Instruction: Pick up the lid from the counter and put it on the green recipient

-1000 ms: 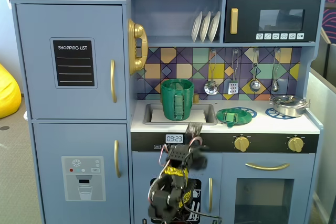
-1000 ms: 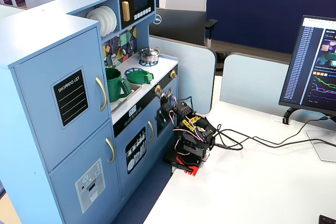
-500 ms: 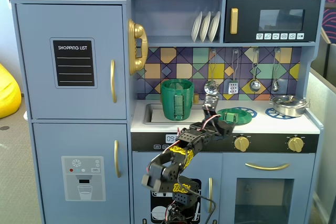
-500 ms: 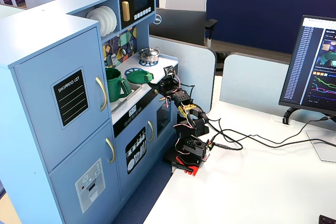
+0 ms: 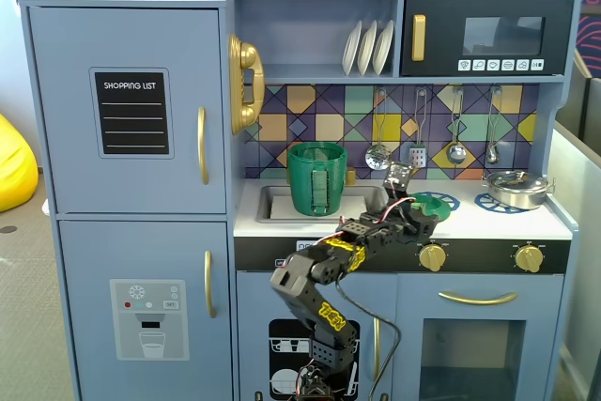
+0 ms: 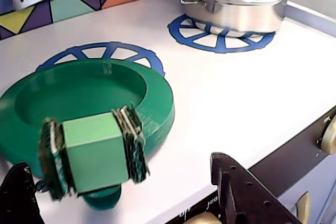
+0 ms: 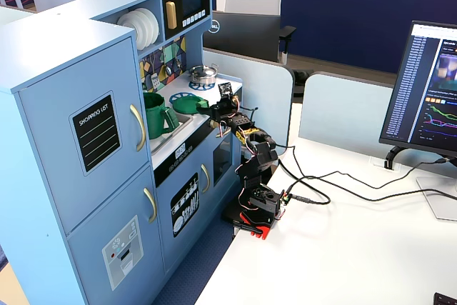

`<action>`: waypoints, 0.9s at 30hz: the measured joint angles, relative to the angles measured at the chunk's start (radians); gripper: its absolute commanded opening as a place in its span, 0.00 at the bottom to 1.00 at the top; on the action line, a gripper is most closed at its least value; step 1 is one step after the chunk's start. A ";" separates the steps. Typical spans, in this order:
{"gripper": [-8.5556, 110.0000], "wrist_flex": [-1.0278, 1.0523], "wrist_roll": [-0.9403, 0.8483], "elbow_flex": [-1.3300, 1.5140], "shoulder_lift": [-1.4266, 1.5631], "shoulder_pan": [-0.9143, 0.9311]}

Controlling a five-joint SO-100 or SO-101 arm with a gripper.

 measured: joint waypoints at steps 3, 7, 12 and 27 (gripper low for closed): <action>0.38 -0.002 0.000 -0.043 -0.058 0.000; 0.37 -0.002 0.000 -0.100 -0.132 -0.011; 0.33 -0.002 0.000 -0.164 -0.202 -0.060; 0.07 0.035 -0.008 -0.262 -0.244 -0.097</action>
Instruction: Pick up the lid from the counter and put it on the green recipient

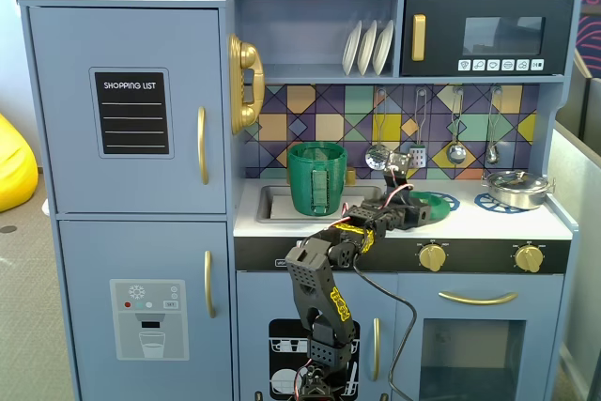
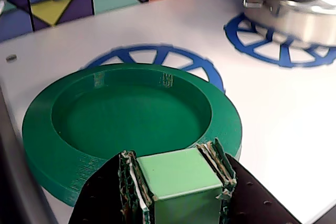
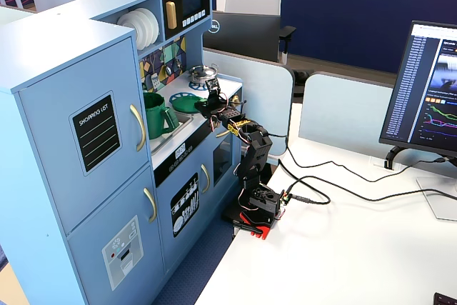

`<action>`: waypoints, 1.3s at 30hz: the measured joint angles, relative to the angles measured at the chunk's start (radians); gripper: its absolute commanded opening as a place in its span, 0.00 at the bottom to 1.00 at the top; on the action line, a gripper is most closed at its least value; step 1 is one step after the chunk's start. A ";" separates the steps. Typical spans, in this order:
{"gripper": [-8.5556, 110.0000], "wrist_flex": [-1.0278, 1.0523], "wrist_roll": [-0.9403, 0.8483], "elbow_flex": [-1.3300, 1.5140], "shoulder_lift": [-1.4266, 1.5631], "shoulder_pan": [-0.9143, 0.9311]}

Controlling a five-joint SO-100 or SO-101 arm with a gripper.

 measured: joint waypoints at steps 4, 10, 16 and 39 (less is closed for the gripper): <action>0.07 0.101 0.020 -0.100 0.026 -0.028; 0.07 0.308 0.040 -0.298 0.123 -0.120; 0.07 0.460 0.043 -0.512 0.135 -0.213; 0.07 0.568 -0.055 -0.640 0.040 -0.472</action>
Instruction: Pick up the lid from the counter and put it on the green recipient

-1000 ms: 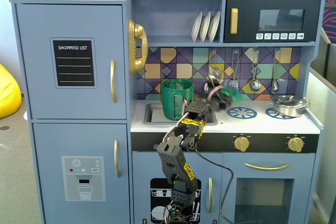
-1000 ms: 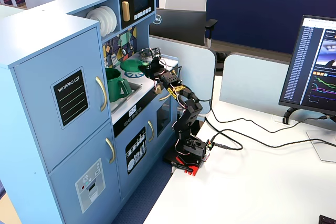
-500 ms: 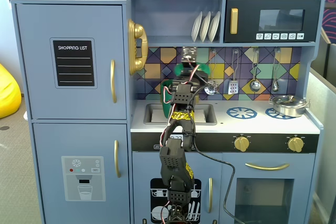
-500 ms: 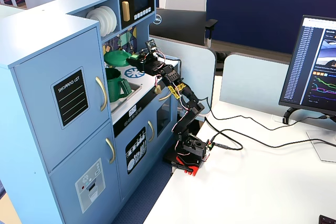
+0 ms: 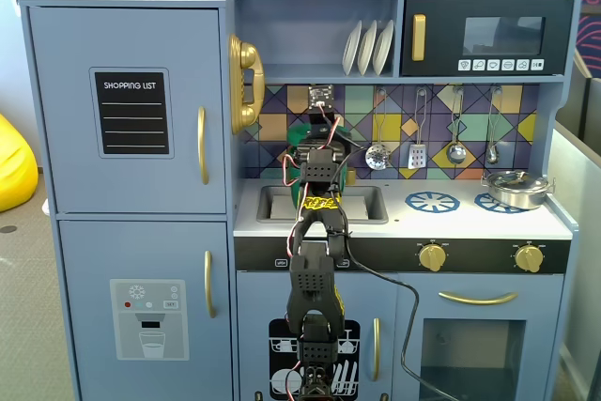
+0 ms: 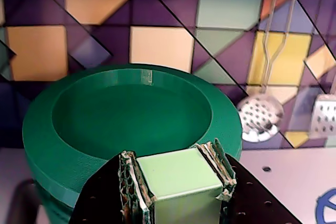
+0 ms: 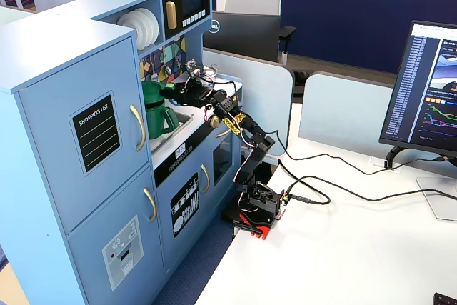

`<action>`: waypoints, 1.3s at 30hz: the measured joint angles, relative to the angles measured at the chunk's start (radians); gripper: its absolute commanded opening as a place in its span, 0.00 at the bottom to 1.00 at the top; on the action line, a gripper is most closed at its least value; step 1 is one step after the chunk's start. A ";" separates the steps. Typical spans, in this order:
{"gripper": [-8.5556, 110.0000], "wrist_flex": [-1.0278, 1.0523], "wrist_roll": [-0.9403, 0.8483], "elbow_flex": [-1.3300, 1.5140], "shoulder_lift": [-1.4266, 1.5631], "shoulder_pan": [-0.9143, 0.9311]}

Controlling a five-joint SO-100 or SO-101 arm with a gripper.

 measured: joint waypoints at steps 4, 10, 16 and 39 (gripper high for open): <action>0.07 -0.006 0.000 0.000 0.000 -0.002; 0.07 -0.018 0.000 0.000 -0.003 -0.009; 0.07 -0.025 0.000 0.038 -0.005 -0.018; 0.31 -0.115 -0.040 0.172 0.015 -0.021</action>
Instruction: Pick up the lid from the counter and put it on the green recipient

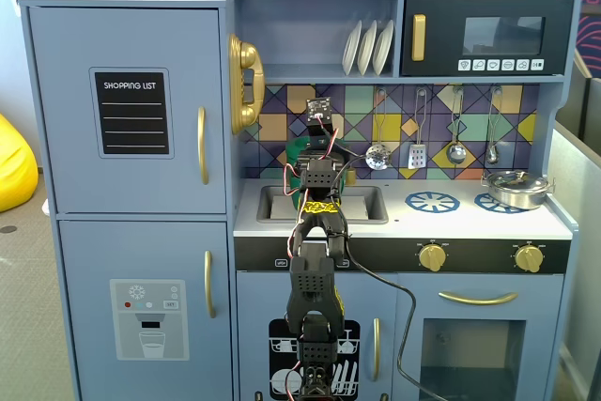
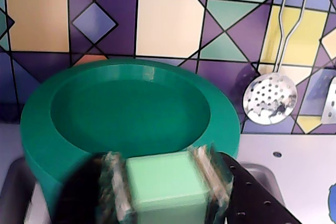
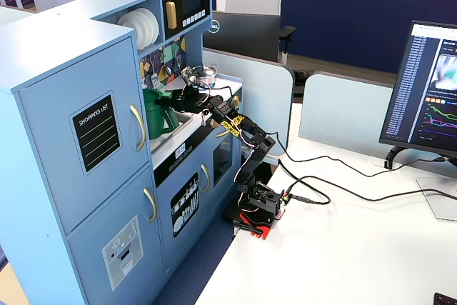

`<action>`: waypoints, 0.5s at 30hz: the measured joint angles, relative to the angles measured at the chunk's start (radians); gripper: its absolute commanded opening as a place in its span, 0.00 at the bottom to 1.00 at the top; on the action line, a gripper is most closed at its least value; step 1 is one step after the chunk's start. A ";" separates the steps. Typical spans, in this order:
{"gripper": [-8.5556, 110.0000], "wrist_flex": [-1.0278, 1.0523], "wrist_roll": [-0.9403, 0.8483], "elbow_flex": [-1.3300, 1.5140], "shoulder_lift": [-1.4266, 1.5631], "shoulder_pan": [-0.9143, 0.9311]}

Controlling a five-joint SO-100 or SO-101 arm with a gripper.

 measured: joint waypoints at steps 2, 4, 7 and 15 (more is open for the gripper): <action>0.34 0.000 -0.003 0.000 -0.002 -0.003; 0.34 0.015 -0.003 -0.009 0.008 -0.008; 0.35 0.069 -0.005 -0.048 0.052 -0.008; 0.29 0.374 0.000 -0.077 0.327 0.017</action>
